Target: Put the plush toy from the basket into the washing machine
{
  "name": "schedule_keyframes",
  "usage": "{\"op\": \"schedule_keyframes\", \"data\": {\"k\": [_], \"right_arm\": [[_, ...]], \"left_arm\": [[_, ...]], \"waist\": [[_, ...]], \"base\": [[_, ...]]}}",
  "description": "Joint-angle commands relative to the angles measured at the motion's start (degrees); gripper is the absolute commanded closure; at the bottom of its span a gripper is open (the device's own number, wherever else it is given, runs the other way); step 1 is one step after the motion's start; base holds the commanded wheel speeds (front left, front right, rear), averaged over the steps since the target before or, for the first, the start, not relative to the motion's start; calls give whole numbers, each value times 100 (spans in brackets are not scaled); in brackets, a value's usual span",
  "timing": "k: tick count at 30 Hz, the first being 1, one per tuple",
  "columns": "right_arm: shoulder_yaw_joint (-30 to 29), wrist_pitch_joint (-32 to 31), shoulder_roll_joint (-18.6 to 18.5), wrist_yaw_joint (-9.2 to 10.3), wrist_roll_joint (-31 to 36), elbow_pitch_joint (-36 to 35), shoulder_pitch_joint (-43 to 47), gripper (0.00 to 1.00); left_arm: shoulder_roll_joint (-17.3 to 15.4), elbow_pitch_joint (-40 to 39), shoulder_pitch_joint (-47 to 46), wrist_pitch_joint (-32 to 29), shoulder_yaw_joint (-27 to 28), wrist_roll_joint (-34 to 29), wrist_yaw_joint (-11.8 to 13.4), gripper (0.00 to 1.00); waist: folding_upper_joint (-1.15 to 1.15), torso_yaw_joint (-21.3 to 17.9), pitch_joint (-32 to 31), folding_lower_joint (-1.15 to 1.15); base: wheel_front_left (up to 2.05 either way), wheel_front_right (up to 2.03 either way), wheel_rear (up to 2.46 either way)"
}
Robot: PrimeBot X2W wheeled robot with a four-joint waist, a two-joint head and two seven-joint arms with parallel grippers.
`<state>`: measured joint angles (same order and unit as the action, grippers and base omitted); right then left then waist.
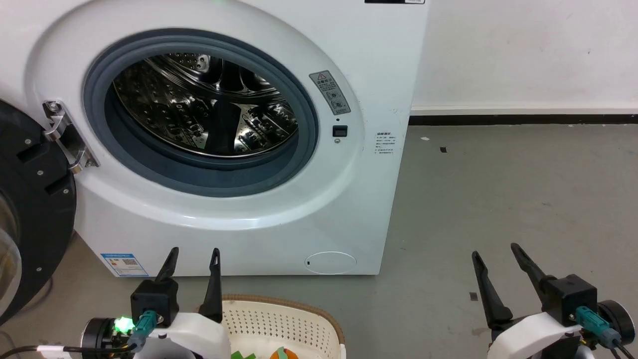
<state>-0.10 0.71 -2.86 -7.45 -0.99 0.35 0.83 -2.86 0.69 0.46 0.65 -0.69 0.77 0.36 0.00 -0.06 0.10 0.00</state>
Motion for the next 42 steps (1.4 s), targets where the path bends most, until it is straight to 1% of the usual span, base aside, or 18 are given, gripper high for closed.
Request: {"op": "schedule_keyframes", "data": {"k": [1,18,27,42], "right_arm": [[-22,71,0,0,-29,22,16,0],[-43,262,0,-1,-131,32,-20,0],[-34,369,0,-1,-195,45,-79,0],[36,548,-1,-1,-263,-63,-229,0]], "left_arm": [[0,51,10,71,-20,69,20,0],[-1,568,-98,262,-185,292,28,0],[-19,1088,-300,331,-316,420,-61,0],[-70,2074,-751,477,-490,634,-92,0]], "waist": [[0,-4,3,0],[0,-81,184,0],[0,-149,371,0],[0,-312,834,0]], "base": [[0,0,0],[0,0,0],[0,0,0],[0,0,0]]}}
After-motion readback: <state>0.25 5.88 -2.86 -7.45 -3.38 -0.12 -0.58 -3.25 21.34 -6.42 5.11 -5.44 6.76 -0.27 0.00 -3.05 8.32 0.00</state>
